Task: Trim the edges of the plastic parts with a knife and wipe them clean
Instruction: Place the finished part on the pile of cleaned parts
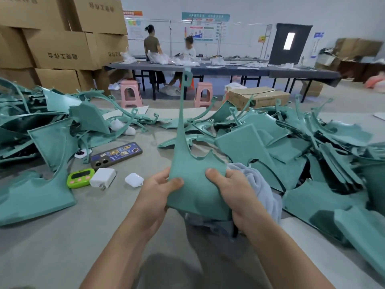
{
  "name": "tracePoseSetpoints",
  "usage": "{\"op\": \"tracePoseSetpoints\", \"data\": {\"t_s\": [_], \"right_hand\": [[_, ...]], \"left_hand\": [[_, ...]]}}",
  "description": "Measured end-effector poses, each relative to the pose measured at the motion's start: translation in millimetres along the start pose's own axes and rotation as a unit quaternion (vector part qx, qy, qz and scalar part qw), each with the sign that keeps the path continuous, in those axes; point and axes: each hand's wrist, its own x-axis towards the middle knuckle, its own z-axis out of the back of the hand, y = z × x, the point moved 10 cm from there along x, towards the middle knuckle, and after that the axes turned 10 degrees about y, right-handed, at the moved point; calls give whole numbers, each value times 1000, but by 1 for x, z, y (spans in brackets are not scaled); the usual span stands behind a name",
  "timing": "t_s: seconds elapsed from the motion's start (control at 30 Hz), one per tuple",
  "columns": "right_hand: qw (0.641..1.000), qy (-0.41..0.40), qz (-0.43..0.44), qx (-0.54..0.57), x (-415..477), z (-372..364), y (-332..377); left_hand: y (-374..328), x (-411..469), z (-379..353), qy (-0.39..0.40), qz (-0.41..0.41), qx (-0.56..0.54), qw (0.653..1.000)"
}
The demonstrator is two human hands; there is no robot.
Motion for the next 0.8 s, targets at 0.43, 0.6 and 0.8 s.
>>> {"op": "tracePoseSetpoints", "data": {"t_s": [0.43,0.6,0.8], "right_hand": [[991,-30,51,121,-135,98,50],[965,-173,36,192,-247,176,-12],[930,-265,-52,247,-404,234,-114]], "left_hand": [[-47,-16,-147,19,-35,1,999],[32,-54,-259,186,76,-27,979],[145,-146,-383,357,210,32,910]]}}
